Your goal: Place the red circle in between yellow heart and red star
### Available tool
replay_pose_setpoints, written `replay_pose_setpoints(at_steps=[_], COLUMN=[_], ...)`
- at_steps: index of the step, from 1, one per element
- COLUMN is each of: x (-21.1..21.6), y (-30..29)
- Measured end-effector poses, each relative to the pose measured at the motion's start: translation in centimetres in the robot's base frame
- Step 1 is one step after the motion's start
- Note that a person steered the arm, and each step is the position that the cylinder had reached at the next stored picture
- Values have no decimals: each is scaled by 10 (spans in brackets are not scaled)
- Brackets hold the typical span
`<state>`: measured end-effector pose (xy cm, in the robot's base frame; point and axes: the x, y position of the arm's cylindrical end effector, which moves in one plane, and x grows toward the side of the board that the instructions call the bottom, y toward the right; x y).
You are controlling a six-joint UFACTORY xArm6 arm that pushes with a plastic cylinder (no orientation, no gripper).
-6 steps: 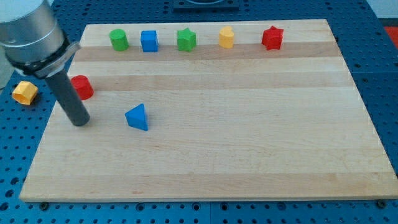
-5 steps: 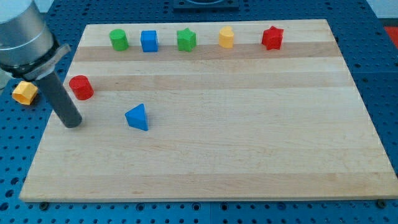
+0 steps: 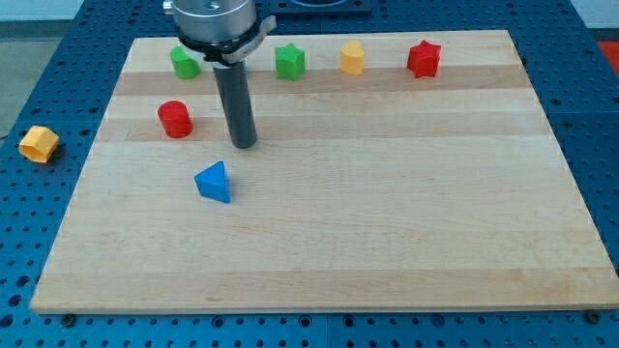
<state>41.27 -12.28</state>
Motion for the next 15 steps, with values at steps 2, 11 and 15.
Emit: replay_pose_setpoints(at_steps=[2, 11, 15], x=[-15, -25, -35], y=[-157, 28, 204])
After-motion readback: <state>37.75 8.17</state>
